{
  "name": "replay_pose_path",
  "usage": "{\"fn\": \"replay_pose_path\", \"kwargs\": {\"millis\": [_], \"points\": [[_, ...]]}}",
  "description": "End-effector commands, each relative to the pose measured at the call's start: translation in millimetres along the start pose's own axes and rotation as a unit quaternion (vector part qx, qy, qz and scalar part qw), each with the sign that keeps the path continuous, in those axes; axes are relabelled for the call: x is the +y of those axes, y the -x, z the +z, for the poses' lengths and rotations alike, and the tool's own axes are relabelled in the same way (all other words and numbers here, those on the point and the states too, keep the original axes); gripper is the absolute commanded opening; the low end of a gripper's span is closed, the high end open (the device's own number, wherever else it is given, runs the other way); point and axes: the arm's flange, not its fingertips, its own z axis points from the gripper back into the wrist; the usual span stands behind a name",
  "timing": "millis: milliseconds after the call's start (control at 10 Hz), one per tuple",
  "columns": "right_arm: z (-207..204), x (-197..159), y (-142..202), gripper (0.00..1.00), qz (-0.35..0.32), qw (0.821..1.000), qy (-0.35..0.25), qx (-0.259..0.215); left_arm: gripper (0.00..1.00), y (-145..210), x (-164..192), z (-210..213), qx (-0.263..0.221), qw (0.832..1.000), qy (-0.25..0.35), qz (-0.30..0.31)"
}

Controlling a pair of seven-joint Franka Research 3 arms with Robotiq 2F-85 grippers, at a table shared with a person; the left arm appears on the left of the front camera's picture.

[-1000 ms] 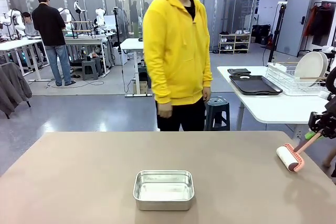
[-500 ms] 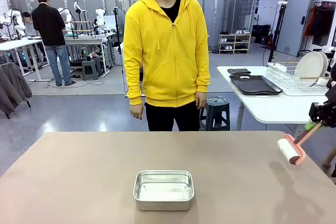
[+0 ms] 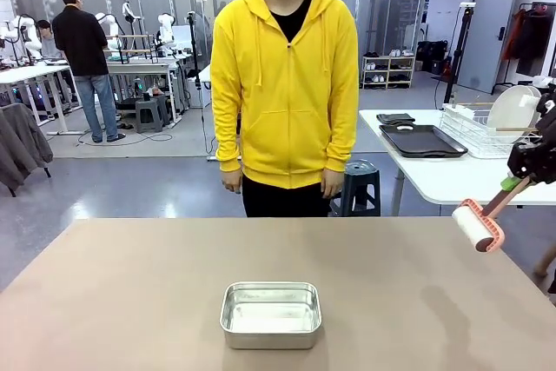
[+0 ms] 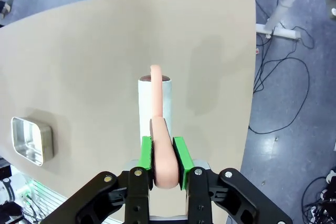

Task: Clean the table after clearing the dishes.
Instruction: When the right (or left) Handle tray is removed, use the right hand (or left hand) to clean the right (or left) side of the table with the Lint Roller, then place the Lint Roller back on top of the Airtight Container.

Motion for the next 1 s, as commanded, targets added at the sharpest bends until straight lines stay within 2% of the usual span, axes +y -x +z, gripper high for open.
{"fn": "replay_pose_path", "kwargs": {"millis": [0, 900], "points": [[8.8, -4.2, -1.3, 0.22, -0.005, 1.000, 0.002, -0.010, 1.00, 1.4, -0.9, 2.4, 0.000, 1.000, 0.003, 0.000], [8.8, -4.2, -1.3, 0.22, -0.005, 1.000, 0.002, -0.010, 1.00, 1.4, -0.9, 2.4, 0.000, 1.000, 0.003, 0.000]]}}
